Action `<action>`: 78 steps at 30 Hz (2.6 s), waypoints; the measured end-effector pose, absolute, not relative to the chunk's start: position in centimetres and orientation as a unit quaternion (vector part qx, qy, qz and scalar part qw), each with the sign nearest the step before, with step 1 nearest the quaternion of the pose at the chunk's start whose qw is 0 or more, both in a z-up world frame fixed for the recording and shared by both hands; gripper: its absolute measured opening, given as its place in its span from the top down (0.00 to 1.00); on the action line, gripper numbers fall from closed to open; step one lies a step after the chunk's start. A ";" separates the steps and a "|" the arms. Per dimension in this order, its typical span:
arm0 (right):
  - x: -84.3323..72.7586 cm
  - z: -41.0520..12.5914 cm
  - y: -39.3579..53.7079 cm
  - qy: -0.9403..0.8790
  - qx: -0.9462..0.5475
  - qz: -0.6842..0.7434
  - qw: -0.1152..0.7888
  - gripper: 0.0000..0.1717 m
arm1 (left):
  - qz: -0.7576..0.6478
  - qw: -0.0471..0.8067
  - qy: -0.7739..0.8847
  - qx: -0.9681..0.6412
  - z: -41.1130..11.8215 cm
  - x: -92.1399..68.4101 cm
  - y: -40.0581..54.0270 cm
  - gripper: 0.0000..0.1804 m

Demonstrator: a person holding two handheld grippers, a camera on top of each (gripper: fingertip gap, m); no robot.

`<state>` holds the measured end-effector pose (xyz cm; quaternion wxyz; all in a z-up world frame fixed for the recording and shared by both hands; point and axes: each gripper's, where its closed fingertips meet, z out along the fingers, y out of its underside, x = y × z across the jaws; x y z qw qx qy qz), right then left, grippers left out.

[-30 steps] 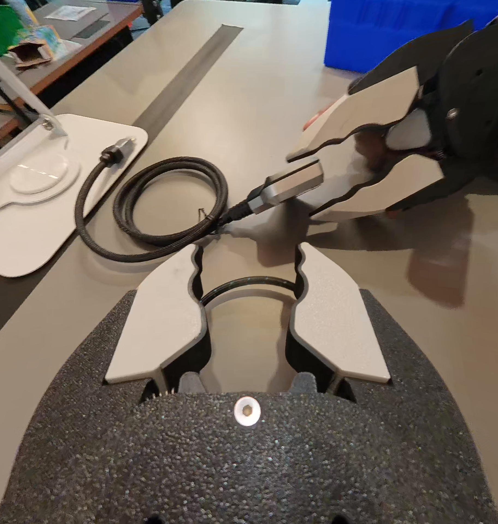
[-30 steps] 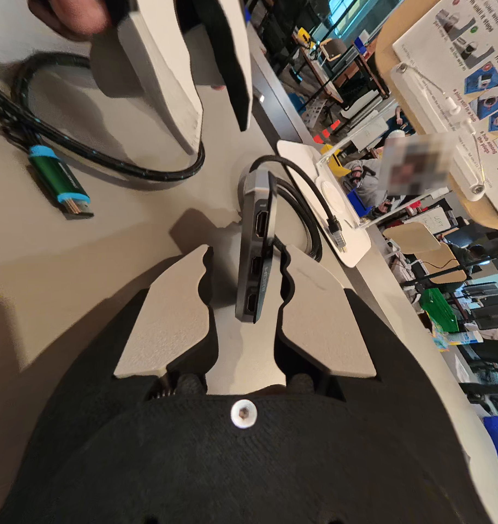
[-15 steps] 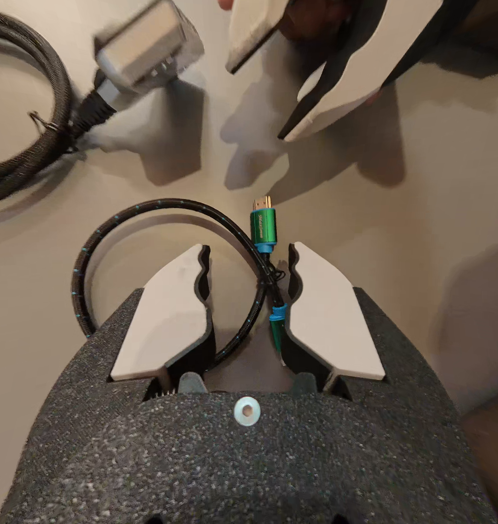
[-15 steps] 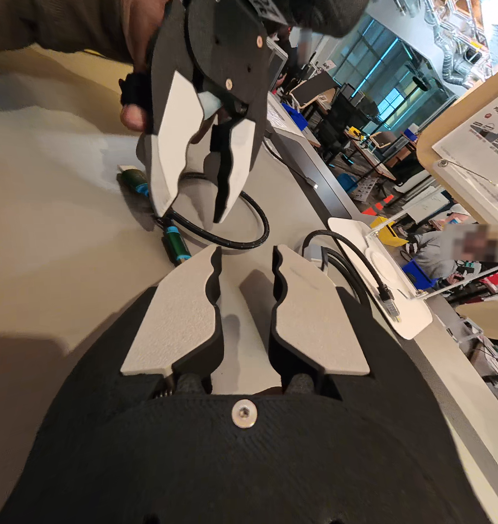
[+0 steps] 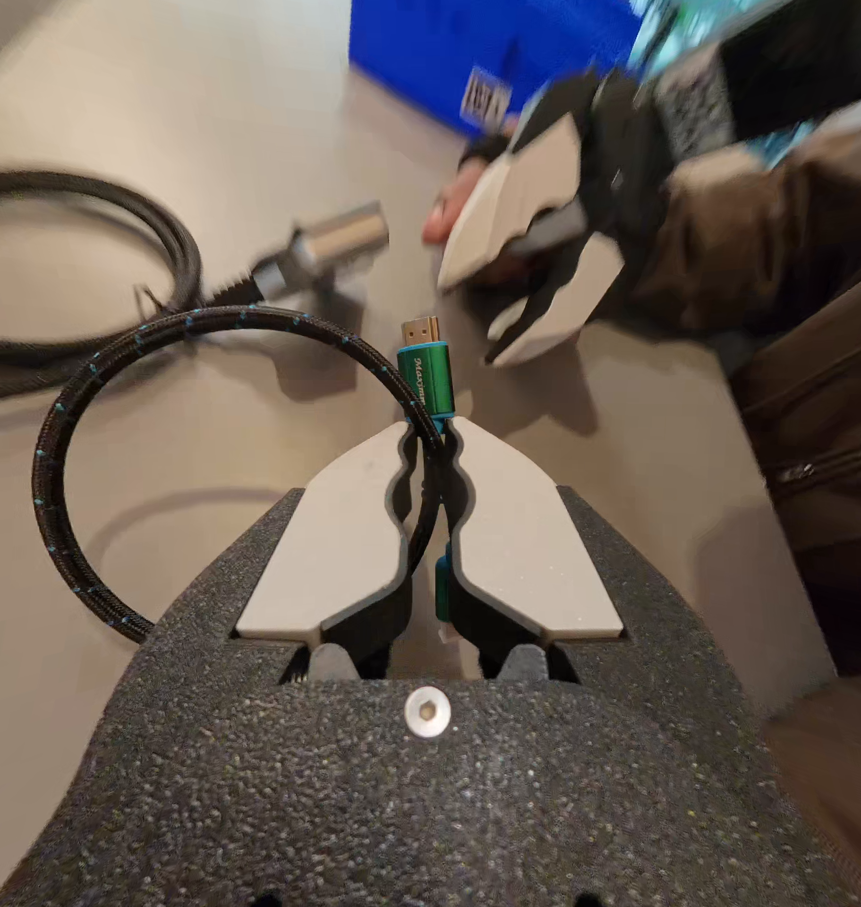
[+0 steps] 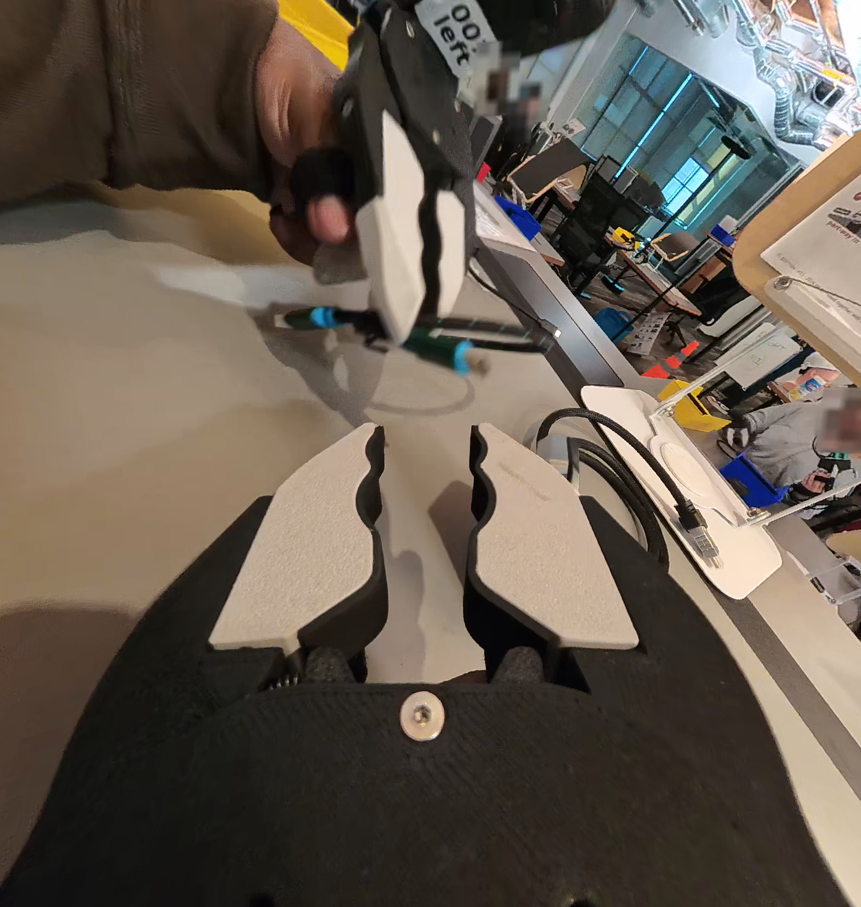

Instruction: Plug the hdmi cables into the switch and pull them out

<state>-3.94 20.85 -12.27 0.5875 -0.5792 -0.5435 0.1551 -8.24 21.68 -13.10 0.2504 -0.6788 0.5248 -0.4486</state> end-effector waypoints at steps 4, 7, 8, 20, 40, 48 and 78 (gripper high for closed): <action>-4.2 -11.2 20.7 -0.526 -0.572 0.169 0.607 0.81 | -0.550 0.383 0.453 -0.588 -6.3 -8.7 23.0 0.94; -4.2 -10.0 20.6 -0.496 -0.573 0.202 0.620 0.80 | -0.595 0.438 0.415 -0.531 -3.7 -8.3 23.4 0.94; -4.0 -9.4 20.7 -0.481 -0.575 0.216 0.625 0.80 | -0.611 0.445 0.402 -0.517 -3.3 -8.0 23.5 0.94; 1.4 -3.8 23.1 -0.295 -0.583 0.368 0.662 0.79 | -0.632 0.511 0.337 -0.474 -0.9 0.3 23.2 0.94; 3.9 -3.0 23.2 -0.260 -0.606 0.506 0.556 0.88 | -0.579 0.460 0.388 -0.549 -4.3 5.5 21.8 0.94; 6.7 -3.1 25.2 -0.221 -0.627 0.433 0.609 0.88 | -0.547 0.472 0.387 -0.573 -3.7 2.3 23.7 0.79; 8.4 -18.5 28.0 -0.383 -0.831 0.046 0.401 0.88 | -0.609 0.161 0.150 -0.762 -14.2 0.2 27.3 0.68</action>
